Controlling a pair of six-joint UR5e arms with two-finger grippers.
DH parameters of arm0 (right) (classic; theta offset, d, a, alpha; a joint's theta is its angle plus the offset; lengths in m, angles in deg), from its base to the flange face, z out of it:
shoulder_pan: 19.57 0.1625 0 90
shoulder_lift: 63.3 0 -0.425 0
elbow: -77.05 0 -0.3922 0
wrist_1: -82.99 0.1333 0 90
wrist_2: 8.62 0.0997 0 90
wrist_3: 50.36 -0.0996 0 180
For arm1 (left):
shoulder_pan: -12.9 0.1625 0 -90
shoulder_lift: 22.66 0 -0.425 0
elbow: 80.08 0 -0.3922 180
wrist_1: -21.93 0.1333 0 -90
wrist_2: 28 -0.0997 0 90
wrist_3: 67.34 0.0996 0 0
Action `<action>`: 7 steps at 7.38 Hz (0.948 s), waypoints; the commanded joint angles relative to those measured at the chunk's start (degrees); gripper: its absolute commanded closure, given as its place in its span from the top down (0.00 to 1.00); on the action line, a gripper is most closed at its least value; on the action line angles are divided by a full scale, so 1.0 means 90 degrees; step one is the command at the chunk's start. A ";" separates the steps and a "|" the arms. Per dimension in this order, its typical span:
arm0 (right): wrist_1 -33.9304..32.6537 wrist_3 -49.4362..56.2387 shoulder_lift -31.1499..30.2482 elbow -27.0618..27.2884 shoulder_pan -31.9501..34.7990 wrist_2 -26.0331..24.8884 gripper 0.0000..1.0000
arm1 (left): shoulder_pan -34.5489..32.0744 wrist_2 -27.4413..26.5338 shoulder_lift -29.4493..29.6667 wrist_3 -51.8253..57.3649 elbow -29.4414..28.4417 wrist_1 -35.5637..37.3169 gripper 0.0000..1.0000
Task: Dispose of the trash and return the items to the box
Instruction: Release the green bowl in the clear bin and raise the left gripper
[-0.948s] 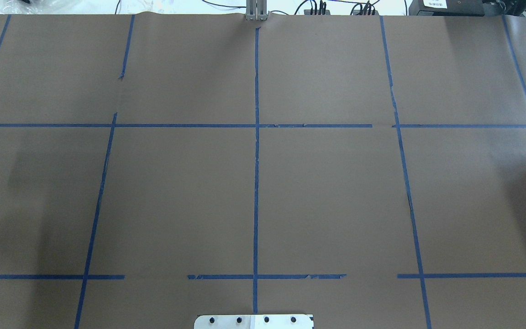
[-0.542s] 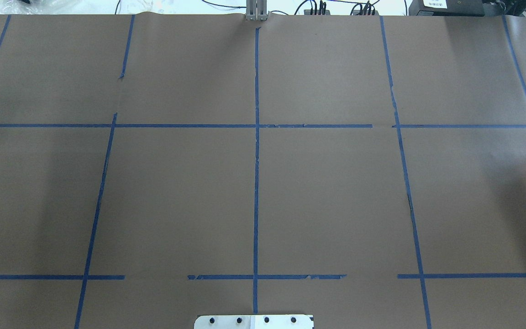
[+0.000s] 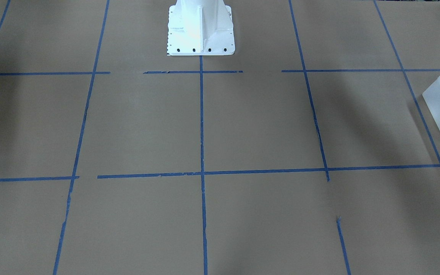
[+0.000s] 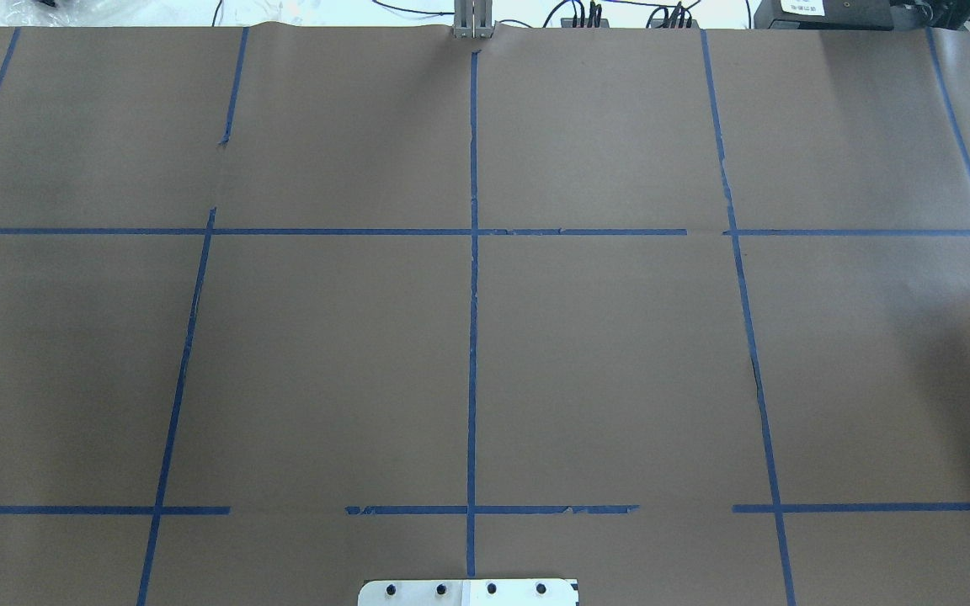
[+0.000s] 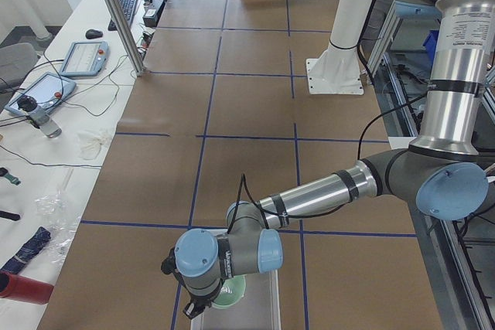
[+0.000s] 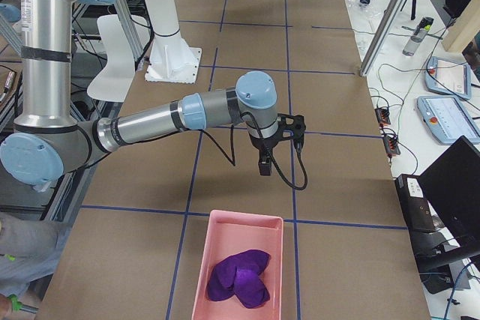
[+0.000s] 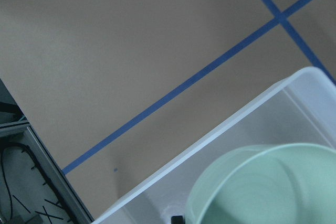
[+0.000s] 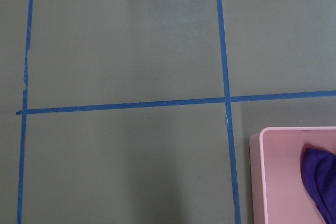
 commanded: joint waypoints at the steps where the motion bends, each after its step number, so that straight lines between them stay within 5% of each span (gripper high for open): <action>1: -0.0004 -0.0034 -0.0010 -0.0017 -0.0052 0.0131 1.00 | -0.0021 0.0032 -0.0131 0.0024 -0.1127 -0.1350 0.00; 6: -0.0004 -0.0044 -0.0069 -0.0017 -0.0062 0.0181 1.00 | -0.0012 0.0129 -0.0180 -0.0211 -0.1405 -0.1486 0.00; 7: 0.0005 -0.0044 -0.0069 -0.0027 -0.0062 0.0181 1.00 | -0.0012 0.0139 -0.0180 -0.0211 -0.1416 -0.1496 0.09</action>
